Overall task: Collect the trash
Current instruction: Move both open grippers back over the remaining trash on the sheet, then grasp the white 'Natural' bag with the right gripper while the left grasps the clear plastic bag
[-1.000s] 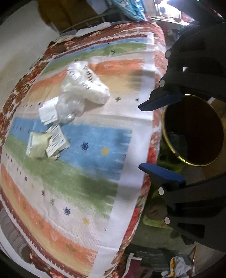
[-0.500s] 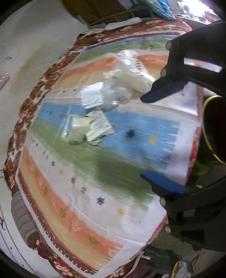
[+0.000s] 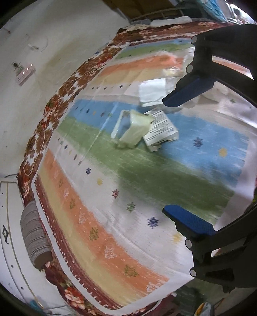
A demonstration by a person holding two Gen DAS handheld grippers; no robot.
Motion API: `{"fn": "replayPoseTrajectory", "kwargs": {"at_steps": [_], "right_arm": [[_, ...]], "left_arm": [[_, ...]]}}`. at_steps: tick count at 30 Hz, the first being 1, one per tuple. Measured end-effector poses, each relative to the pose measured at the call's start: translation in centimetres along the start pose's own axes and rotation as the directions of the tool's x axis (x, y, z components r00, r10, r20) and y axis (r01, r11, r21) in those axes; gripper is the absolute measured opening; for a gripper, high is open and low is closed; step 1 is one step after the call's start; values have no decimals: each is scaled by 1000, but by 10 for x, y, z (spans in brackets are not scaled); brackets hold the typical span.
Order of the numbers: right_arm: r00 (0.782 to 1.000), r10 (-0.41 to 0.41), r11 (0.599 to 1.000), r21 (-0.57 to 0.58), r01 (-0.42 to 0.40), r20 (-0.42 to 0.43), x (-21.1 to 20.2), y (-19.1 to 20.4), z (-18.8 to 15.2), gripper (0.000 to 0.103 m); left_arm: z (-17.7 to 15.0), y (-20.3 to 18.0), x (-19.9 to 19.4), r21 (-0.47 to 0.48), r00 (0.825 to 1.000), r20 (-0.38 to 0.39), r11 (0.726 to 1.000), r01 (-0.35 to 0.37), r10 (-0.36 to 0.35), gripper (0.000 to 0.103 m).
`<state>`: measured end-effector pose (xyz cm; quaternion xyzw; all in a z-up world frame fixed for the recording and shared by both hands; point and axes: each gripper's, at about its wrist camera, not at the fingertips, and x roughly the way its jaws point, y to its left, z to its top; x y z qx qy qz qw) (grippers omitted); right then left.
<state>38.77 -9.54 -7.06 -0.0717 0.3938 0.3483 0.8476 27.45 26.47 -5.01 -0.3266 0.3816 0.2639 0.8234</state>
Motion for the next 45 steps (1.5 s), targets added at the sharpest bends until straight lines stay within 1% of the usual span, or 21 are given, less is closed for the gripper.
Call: {"fn": "replayPoseTrajectory", "kwargs": {"at_steps": [4,8,12,14,17,20,23,27,28,29,30,32,34,37,38,39,40,41,42,44,45], "right_arm": [[1000,-7,1000,-13,7,0,12,5,4,92],[997,-64,995,-70,66,39,22,18,7,94],[992,-109,985,-129,116,64,34,28,7,94],[990,-121,981,-145,130,67,40,31,8,94],[989,-132,980,-139,140,59,50,32,10,94],[989,-138,984,-109,144,55,57,30,11,94],[985,-162,980,-107,168,63,64,30,12,93],[981,-188,975,-105,193,55,78,30,15,93],[980,-195,975,-102,199,48,83,30,16,90],[980,-197,974,-102,200,39,88,29,17,85],[980,-199,974,-104,201,25,93,29,18,83],[975,-223,969,-100,224,22,101,28,19,78],[971,-236,966,-105,238,29,106,28,20,75],[969,-248,961,-120,249,17,113,29,18,65],[968,-252,960,-123,251,13,114,29,17,59],[967,-256,959,-125,255,8,115,28,16,55],[967,-256,959,-126,254,3,116,28,16,40],[966,-259,958,-131,256,-1,116,28,15,24],[963,-271,953,-140,268,-1,116,28,15,20],[964,-265,951,-161,262,1,115,27,15,10],[965,-262,951,-170,259,3,114,27,15,8]], "left_arm": [[9,-1,14,-6,1000,-14,1000,-15,15,97],[20,-5,26,16,1000,-24,1000,-16,17,97],[30,-6,41,2,997,-75,1000,31,-31,97],[34,-5,47,-11,995,-88,999,36,-36,97],[40,-5,53,-24,995,-90,999,43,-45,97],[47,-7,62,-39,993,-94,997,72,-75,97],[52,-10,74,-44,994,-97,998,49,-54,96],[57,-11,92,-55,991,-113,996,70,-76,95],[58,-10,95,-59,990,-118,996,68,-75,94],[59,-7,99,-70,990,-123,996,61,-69,89],[62,-1,101,-101,991,-117,993,58,-70,87],[67,8,105,-156,988,-111,984,86,-104,87],[68,9,114,-165,981,-140,980,113,-137,84],[65,-1,124,-110,978,-162,987,117,-134,74],[63,-5,128,-88,975,-171,988,128,-142,67],[62,-7,130,-77,973,-180,988,135,-147,54],[60,-10,133,-68,969,-194,988,142,-153,46],[60,-11,134,-63,967,-203,987,147,-156,31],[59,-11,134,-60,963,-212,986,157,-166,13],[58,-11,131,-55,964,-207,986,160,-168,0],[59,-11,127,-48,965,-198,985,164,-170,0]]}}
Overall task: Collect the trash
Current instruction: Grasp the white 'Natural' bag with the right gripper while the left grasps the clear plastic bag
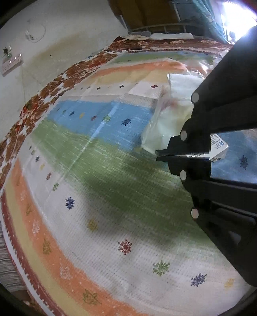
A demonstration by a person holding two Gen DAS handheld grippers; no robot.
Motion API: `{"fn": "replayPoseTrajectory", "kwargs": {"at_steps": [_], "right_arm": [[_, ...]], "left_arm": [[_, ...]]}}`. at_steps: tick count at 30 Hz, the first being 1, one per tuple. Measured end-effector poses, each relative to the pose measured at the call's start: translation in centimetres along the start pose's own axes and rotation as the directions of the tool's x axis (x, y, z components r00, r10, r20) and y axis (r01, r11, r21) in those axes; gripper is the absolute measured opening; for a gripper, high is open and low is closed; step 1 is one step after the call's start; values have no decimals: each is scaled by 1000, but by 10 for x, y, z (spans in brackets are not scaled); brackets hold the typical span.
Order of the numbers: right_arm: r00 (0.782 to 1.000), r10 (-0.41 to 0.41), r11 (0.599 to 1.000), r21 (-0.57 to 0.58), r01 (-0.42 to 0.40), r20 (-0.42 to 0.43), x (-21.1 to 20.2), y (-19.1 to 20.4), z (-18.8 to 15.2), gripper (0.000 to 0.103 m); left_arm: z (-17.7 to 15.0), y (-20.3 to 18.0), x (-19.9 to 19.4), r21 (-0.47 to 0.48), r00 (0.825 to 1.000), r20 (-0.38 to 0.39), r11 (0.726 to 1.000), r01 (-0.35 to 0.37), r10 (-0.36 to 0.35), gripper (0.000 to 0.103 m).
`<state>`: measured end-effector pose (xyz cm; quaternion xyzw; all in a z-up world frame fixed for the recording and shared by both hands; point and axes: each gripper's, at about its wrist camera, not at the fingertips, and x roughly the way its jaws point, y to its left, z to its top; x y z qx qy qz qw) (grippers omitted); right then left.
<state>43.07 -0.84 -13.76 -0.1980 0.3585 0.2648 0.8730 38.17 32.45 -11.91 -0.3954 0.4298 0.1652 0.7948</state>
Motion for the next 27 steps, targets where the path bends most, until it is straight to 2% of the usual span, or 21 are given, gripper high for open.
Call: {"fn": "replayPoseTrajectory", "kwargs": {"at_steps": [2,5,11,17,22,27], "right_arm": [[1000,12,1000,-1,-12,9,-4,-5,2,3],[998,55,997,48,-55,10,-10,-18,5,1],[993,118,982,147,-116,-5,-21,-46,5,1],[984,180,957,234,-172,-14,-30,-64,4,1],[979,205,952,233,-200,4,-44,-65,6,1],[974,225,950,213,-227,37,-67,-67,6,1]], "left_arm": [[0,-1,-7,19,1000,23,1000,-1,0,0],[-2,-4,-13,57,999,27,998,-20,19,0],[-6,-14,-24,101,999,31,994,-43,40,0],[-22,-38,-45,210,995,46,973,-92,84,0],[-45,-49,-61,257,994,25,960,-107,104,0],[-72,-53,-87,284,993,44,952,-113,105,0]]}}
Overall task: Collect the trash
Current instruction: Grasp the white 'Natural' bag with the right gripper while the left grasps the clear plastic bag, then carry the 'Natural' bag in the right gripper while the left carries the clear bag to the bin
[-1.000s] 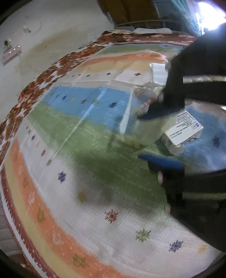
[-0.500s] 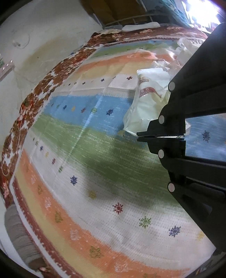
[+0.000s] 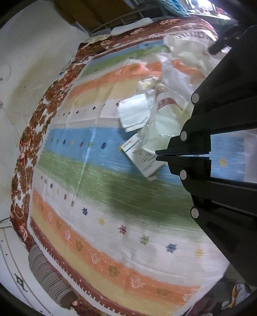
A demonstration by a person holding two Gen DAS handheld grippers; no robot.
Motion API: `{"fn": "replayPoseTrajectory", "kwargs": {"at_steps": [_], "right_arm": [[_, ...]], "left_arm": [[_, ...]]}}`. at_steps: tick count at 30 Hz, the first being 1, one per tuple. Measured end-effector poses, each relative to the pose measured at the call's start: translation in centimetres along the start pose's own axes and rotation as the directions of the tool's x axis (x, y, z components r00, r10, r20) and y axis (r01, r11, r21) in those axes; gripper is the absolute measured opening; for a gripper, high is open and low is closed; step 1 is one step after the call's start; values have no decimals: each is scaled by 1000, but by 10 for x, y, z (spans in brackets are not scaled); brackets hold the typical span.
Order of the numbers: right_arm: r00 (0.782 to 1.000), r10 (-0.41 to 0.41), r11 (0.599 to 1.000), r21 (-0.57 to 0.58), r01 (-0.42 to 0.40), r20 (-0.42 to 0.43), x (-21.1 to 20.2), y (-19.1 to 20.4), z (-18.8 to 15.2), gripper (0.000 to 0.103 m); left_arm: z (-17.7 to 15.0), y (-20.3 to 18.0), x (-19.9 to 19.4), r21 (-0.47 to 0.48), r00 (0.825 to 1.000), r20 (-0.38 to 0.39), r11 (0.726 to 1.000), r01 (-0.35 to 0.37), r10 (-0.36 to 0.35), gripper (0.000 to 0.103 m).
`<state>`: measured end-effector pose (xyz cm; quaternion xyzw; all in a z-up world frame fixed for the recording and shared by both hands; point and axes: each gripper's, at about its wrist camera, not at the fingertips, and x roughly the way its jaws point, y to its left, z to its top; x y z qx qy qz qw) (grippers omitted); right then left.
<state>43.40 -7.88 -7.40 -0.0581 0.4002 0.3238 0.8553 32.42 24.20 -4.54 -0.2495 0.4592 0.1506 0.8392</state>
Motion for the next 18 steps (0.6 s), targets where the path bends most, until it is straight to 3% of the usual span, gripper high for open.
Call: {"fn": "replayPoseTrajectory", "kwargs": {"at_steps": [6,12,18], "right_arm": [[1000,29,1000,13,-29,-3,-16,2,-4,1],[998,54,998,-37,-53,16,-40,16,-10,1],[997,79,995,-61,-78,11,-60,22,-22,1]], "left_arm": [[-26,-1,-28,-18,1000,7,999,28,-28,0],[-45,-11,-59,62,999,47,998,9,-12,0],[-63,-10,-80,31,997,43,997,65,-66,0]]}}
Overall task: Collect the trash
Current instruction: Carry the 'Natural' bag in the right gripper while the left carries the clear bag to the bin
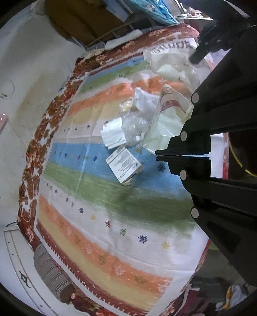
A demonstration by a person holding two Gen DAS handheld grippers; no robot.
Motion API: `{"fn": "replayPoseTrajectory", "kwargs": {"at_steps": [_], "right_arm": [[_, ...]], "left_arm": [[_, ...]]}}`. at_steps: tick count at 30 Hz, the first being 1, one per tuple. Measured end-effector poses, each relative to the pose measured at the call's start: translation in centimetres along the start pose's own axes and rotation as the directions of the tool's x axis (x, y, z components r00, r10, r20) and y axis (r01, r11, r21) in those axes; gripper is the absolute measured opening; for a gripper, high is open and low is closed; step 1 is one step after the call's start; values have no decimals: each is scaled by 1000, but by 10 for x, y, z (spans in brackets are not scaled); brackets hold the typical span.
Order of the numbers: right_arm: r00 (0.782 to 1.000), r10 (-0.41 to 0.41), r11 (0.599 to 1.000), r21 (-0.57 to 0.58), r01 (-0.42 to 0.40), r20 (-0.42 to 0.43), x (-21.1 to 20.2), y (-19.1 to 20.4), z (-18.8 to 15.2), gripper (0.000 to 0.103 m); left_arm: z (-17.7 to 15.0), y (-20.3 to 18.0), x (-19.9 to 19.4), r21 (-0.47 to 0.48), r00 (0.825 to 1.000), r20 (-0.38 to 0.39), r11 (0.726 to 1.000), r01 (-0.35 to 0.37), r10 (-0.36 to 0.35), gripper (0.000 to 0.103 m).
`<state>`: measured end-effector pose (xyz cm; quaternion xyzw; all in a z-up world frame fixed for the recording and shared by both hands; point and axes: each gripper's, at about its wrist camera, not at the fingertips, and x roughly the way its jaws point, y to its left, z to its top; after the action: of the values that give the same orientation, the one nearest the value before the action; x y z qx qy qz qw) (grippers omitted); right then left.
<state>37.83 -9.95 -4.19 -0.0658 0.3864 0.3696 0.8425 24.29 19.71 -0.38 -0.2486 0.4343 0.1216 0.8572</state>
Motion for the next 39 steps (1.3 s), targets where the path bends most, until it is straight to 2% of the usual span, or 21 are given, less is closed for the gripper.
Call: {"fn": "replayPoseTrajectory", "kwargs": {"at_steps": [7,22,31,34,39], "right_arm": [[1000,7,1000,6,-7,12,-23,4,-13,1],[1000,12,1000,-15,-12,19,-65,14,-52,1],[1000,4,1000,-7,-4,-26,-73,10,-79,1],[999,10,1000,3,-10,-47,-74,7,-87,1],[995,14,1000,12,-13,-97,-73,6,-106,1]], "left_arm": [[-25,-22,-24,68,999,36,998,8,-10,0],[-68,-37,-66,102,993,75,991,83,-90,0],[-103,-45,-71,144,995,28,986,89,-94,0],[-114,-39,-62,104,990,-42,985,139,-135,0],[-134,-37,-48,89,981,-131,984,155,-143,0]]}}
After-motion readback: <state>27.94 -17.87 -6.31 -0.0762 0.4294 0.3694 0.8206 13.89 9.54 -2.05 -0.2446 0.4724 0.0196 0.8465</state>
